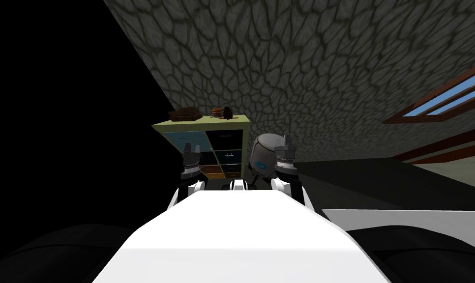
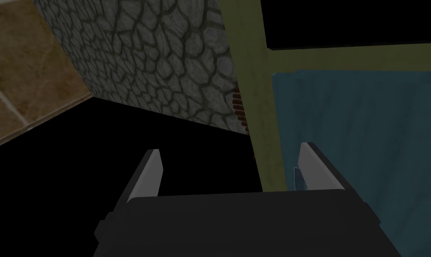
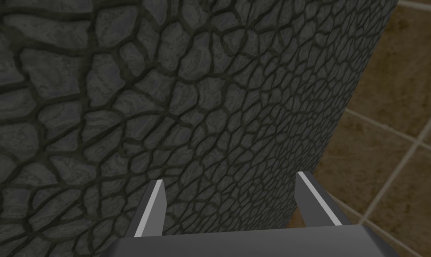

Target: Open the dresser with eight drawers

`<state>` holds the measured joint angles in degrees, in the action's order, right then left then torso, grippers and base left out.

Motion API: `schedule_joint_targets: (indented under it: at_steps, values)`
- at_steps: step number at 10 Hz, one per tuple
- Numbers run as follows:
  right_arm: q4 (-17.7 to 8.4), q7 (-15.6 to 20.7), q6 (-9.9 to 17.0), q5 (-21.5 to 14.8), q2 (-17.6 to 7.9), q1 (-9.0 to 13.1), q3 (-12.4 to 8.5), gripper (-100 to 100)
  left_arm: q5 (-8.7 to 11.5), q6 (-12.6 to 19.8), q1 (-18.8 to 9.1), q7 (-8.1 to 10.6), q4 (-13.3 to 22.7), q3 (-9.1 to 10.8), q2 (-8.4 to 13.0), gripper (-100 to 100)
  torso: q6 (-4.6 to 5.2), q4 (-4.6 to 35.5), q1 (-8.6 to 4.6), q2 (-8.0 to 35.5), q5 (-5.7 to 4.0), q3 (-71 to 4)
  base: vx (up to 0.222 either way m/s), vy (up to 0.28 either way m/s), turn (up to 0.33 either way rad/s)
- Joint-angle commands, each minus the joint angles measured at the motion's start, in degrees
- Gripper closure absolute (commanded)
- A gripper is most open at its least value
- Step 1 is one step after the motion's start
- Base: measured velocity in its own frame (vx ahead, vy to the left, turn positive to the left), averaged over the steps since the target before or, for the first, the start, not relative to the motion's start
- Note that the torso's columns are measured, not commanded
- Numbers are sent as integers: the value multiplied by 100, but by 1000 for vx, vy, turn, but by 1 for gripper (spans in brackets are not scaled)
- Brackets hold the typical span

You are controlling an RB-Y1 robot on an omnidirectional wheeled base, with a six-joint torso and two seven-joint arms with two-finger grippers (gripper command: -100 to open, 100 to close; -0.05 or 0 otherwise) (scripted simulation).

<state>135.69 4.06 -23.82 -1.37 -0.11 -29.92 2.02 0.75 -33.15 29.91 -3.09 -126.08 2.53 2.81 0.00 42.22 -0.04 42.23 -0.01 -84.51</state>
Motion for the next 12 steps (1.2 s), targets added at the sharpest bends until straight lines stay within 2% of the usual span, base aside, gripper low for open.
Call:
schedule_joint_targets:
  at_steps: [1,5,11,12]
  values:
    - [0,0,0,0,0,0,0,0,2,-5,-51,9,242,-5,312,-100,0,5,-1,3,0,-5,4,-41,0]
    - [0,0,0,0,0,0,0,0,1,4,-173,18,730,-24,532,-100,0,7,2,6,0,-5,2,-54,0]
    - [0,0,0,0,0,0,0,0,-2,8,-362,31,1479,-53,582,-100,0,7,4,7,1,-5,1,-58,0]
    - [0,0,0,0,0,0,0,0,-3,7,-416,34,1695,-61,581,-100,0,7,5,4,1,-7,3,-61,-2]
